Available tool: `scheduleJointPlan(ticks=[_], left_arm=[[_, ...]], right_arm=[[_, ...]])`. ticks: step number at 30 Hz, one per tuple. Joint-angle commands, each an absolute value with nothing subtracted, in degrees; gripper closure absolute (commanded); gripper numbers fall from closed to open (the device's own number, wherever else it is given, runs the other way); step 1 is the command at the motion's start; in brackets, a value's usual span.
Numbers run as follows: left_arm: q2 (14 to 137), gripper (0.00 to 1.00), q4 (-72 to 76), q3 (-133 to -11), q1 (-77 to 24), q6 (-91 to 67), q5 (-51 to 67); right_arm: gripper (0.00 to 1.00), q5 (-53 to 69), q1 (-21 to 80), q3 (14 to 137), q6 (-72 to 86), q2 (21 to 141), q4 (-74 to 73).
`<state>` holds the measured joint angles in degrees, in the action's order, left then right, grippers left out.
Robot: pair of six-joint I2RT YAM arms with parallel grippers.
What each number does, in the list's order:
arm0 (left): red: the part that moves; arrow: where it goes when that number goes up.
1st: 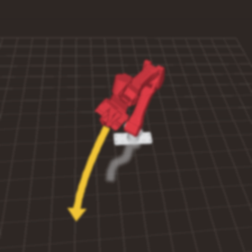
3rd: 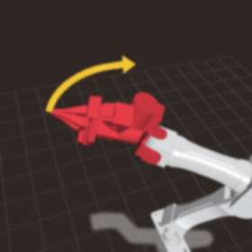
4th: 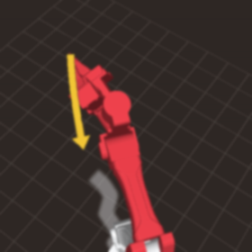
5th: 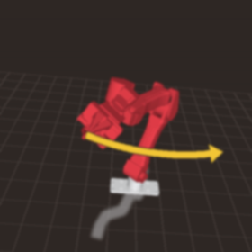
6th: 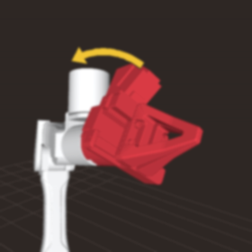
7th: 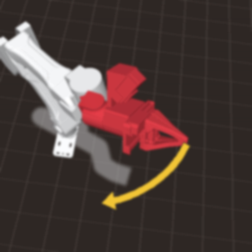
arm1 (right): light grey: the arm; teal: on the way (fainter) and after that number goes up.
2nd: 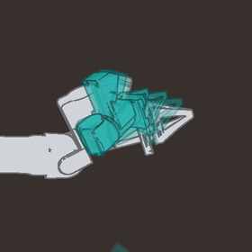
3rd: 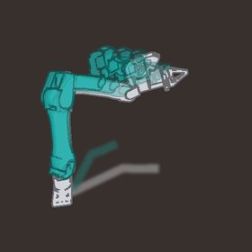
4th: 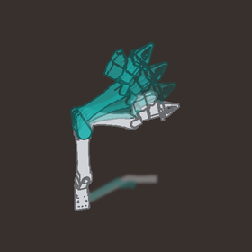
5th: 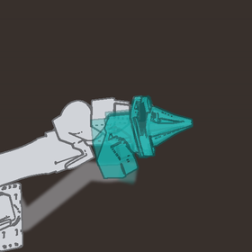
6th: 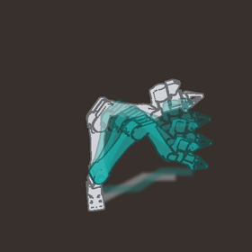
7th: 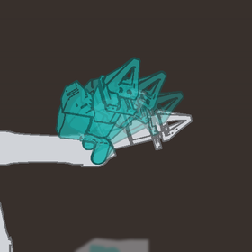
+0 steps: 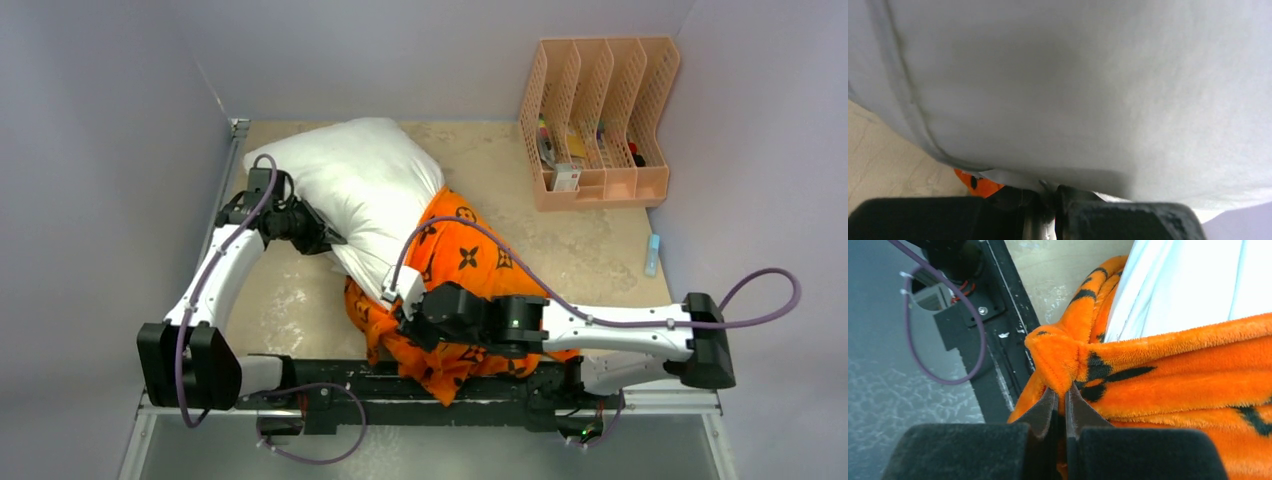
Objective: Remove the pillowcase from the pillow
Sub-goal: Remove the pillow from the pillowcase.
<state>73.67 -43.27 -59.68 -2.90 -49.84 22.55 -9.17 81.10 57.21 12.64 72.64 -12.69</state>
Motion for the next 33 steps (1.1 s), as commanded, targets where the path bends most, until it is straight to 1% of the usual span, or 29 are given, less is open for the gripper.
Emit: scheduleJointPlan(ticks=[1,3,4,5,8,10,13,14,15,18,21,22,24,25,27,29,31,33], left_arm=[[71.08,1.0,-26.61,-62.91,3.5,-46.97,9.4],[69.5,1.0,-26.4,-60.41,3.52,-46.49,9.37],[68.65,1.0,-25.8,-58.64,3.52,-46.19,10.15],[67.72,1.0,-25.68,-56.95,3.52,-45.82,10.67],[64.6,1.0,-29.1,-51.83,3.51,-44.1,9.69],[61.81,1.0,-31.63,-49.33,3.56,-43.67,7.35],[57.77,1.0,-34.86,-46.87,3.52,-45.11,3.67],[56.8,1.0,-35.77,-46.42,3.5,-45.4,3.38],[56.25,1.0,-36.31,-46.0,3.51,-45.48,3.6],[54.67,1.0,-37.12,-45.03,3.52,-45.68,3.03],[54.66,1.0,-37.76,-45.18,3.52,-45.59,2.75],[54.93,1.0,-38.36,-45.63,3.52,-45.28,2.55],[55.09,1.0,-39.63,-46.74,3.52,-44.57,1.82],[54.84,1.0,-40.16,-47.16,3.52,-44.16,1.29],[54.23,1.0,-41.17,-48.14,3.56,-43.43,0.59],[54.03,1.0,-41.79,-48.51,3.52,-42.8,0.92],[53.87,1.0,-42.77,-48.42,3.48,-42.19,1.61],[52.91,1.0,-42.8,-47.52,3.43,-41.93,1.93]], right_arm=[[1.0,9.54,86.92,53.17,22.77,65.5,-28.71],[1.0,8.98,86.92,54.51,23.82,65.47,-30.14],[0.95,5.19,86.92,56.87,23.82,65.94,-31.91],[0.84,1.29,86.92,59.27,24.01,66.36,-32.83],[0.59,-11.83,86.92,66.04,24.85,64.85,-32.7],[0.47,-19.84,86.92,71.47,23.73,63.64,-34.48],[0.29,-37.81,85.59,74.91,27.19,61.49,-40.39],[0.22,-42.06,83.2,74.67,30.15,60.39,-43.13],[0.16,-43.29,79.06,74.23,33.94,59.09,-46.12],[0.08,-35.42,61.1,68.88,38.19,52.75,-46.34],[0.04,-17.03,49.34,62.22,35.78,47.78,-38.48],[0.02,-11.22,46.51,60.81,36.31,48.37,-37.55],[0.01,4.59,37.37,60.35,35.29,53.27,-36.32],[0.01,11.33,33.82,59.46,35.03,54.99,-33.38],[0.01,17.73,31.74,55.91,36.31,55.84,-22.83],[0.01,22.51,31.37,54.66,37.69,57.93,-15.5],[0.01,24.86,31.36,55.47,37.77,62.37,-13.22],[0.02,22.19,31.32,56.58,36.82,67.33,-14.44]])
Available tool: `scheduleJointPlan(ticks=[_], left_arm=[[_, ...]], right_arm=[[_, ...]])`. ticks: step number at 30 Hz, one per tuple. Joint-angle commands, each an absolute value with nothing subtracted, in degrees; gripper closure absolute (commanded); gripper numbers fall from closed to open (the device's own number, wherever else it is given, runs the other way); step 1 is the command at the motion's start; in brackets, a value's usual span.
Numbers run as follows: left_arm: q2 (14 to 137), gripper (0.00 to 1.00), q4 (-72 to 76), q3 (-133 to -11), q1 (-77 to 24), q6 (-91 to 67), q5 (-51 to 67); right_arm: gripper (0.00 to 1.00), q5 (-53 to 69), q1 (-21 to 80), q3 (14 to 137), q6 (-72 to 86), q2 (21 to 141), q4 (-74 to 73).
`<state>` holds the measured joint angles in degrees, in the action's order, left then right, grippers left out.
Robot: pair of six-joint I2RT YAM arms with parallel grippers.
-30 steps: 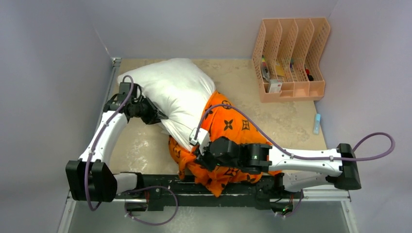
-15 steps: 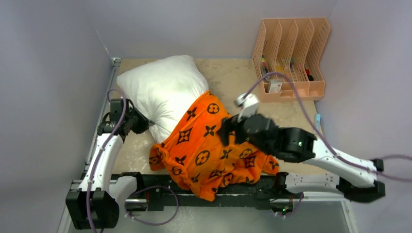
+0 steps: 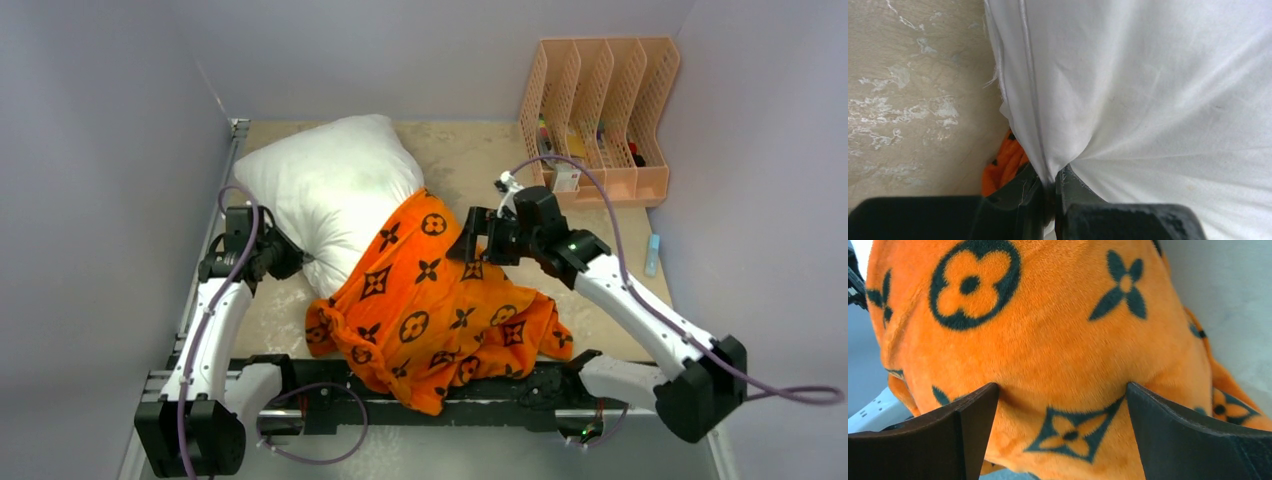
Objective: Remove the pillowcase from the pillow
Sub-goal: Remove the pillow from the pillowcase.
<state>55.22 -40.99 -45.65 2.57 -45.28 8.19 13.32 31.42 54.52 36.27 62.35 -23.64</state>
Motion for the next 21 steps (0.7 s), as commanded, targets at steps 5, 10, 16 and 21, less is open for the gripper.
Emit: scheduleJointPlan(ticks=[5,10,16,21], left_arm=[[51.62,1.0,-44.5,-46.3,3.47,-41.97,0.2],[51.9,1.0,-44.95,-46.84,3.53,-43.97,-3.7],[52.31,1.0,-45.09,-46.79,3.76,-46.34,-6.27],[52.43,1.0,-45.22,-47.08,4.28,-46.1,-6.53]], right_arm=[[0.74,12.0,31.27,55.3,33.73,71.08,-19.18],[1.0,5.71,30.13,41.49,38.65,59.61,-22.73],[1.0,-0.68,23.84,35.08,43.48,46.5,-31.19],[1.0,1.12,18.53,33.53,43.31,44.57,-31.73]])
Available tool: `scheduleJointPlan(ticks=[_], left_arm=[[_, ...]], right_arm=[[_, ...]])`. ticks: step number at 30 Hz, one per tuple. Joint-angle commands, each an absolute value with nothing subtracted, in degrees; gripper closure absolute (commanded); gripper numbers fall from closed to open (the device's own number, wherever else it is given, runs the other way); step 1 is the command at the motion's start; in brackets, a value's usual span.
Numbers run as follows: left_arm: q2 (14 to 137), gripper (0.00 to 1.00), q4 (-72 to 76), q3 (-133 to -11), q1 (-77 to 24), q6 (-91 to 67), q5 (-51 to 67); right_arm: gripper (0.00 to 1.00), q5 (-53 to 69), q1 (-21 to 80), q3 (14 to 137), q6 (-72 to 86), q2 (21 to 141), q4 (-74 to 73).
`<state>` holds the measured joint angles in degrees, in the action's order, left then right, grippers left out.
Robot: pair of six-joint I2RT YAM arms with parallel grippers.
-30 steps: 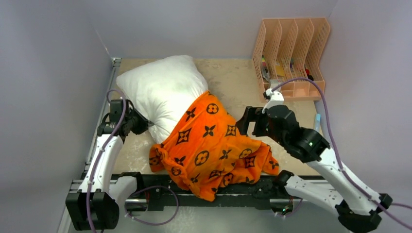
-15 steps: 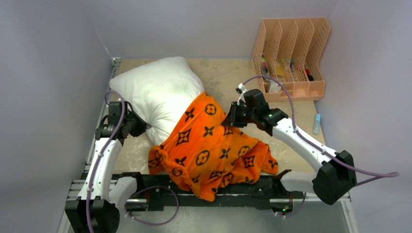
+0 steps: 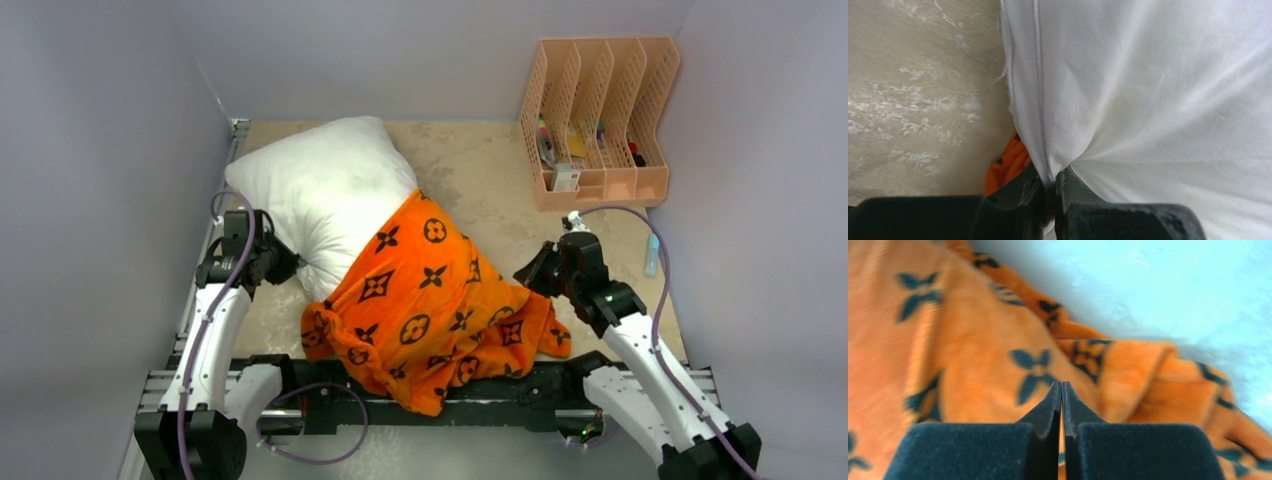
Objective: Remove the pillowcase from the pillow
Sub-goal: Remove the pillow from the pillowcase.
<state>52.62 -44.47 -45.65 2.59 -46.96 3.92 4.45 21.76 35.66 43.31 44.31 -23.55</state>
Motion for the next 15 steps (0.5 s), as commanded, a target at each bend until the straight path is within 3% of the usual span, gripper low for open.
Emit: scheduleJointPlan(ticks=[1,5,8,9,11,13,14,15], left_arm=[[52.47,1.0,-45.46,-47.3,4.3,-45.82,-6.85],[51.92,1.0,-45.22,-48.23,4.31,-43.35,-4.8],[51.89,1.0,-46.29,-49.25,4.31,-41.87,-5.39],[52.02,1.0,-46.67,-49.52,4.31,-41.57,-5.36],[51.95,1.0,-46.4,-49.37,4.31,-40.81,-3.29],[52.09,1.0,-46.77,-49.94,4.31,-39.27,-0.5],[52.02,0.93,-47.75,-50.91,4.31,-38.87,-0.34],[51.66,0.79,-49.05,-52.28,4.31,-38.63,-1.21]], right_arm=[[1.0,2.77,18.17,33.3,43.37,45.2,-31.54],[0.99,9.67,18.11,34.03,41.06,44.51,-26.3],[0.4,10.77,18.14,38.72,37.81,46.03,-25.65],[0.28,11.16,18.11,39.93,36.66,47.51,-25.97],[0.18,12.93,18.11,41.19,34.34,51.84,-26.75],[0.17,9.22,18.12,40.96,36.37,54.9,-29.28],[0.16,6.58,18.11,40.07,39.03,55.29,-29.99],[0.14,4.57,18.11,39.19,42.14,55.01,-30.5]])
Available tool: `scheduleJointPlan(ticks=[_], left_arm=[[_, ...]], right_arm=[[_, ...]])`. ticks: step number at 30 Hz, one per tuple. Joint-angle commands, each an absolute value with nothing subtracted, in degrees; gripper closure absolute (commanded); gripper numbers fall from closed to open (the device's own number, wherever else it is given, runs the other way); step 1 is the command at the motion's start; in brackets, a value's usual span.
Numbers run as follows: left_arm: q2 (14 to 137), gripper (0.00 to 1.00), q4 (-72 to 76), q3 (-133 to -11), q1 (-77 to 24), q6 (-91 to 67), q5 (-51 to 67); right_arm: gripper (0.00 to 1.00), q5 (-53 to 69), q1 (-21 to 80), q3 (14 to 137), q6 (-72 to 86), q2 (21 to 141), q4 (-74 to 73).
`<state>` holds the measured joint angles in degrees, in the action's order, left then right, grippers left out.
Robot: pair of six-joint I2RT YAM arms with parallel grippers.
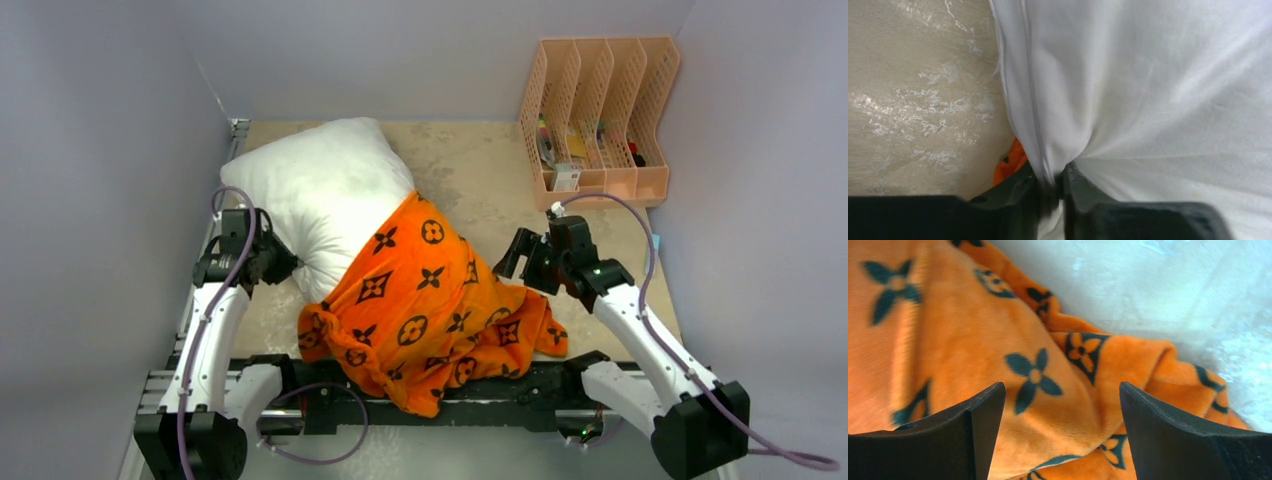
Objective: Remove the pillowcase from the pillow
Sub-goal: Remove the pillow from the pillowcase.
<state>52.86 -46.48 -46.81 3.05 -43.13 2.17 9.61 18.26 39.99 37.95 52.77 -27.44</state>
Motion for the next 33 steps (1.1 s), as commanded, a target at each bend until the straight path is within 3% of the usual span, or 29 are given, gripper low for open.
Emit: scheduleJointPlan(ticks=[1,2,3,7,9,13,20,25,27,29,31,33], left_arm=[[51.14,0.63,-50.6,-54.38,4.31,-38.23,-2.75],[50.69,0.5,-52.0,-56.76,4.31,-38.0,-4.9],[50.35,0.46,-53.5,-59.61,4.31,-37.93,-6.73],[51.95,0.36,-58.17,-73.3,4.31,-37.16,-11.0],[54.24,0.32,-56.64,-77.49,4.31,-35.69,-4.89],[63.69,0.28,-54.52,-85.57,1.2,-33.56,4.88],[89.22,0.24,-58.29,-110.33,-26.25,-24.78,-9.94],[106.02,0.21,-66.76,-131.45,-28.52,-13.24,-10.05],[107.52,0.21,-63.3,-131.14,-28.96,-10.41,-10.44],[110.24,0.2,-63.13,-133.41,-29.17,-10.76,-11.57],[112.98,0.19,-64.0,-135.85,-29.1,-10.48,-11.71],[115.68,0.18,-65.19,-136.89,-29.17,-9.96,-11.88]], right_arm=[[0.13,3.02,18.06,38.32,44.74,54.26,-30.7],[0.13,1.31,18.1,37.72,47.45,53.12,-30.97],[0.13,-0.3,18.05,37.49,50.66,52.15,-31.99],[0.11,-8.25,18.06,39.95,62.63,48.97,-41.14],[0.04,-8.32,18.14,40.5,65.54,47.72,-43.26],[0.03,-2.82,18.09,40.21,74.37,47.85,-45.56],[0.01,2.78,18.04,34.4,87.03,53.24,-34.25],[0.01,10.64,18.19,32.87,88.9,63.56,-25.97],[0.01,13.42,18.15,30.73,90.63,66.57,-21.51],[0.06,13.15,18.24,29.18,91.99,68.5,-17.27],[0.2,9.83,18.15,29.57,91.81,69.4,-17.17],[0.53,9.12,18.15,29.24,91.32,67.83,-17.6]])
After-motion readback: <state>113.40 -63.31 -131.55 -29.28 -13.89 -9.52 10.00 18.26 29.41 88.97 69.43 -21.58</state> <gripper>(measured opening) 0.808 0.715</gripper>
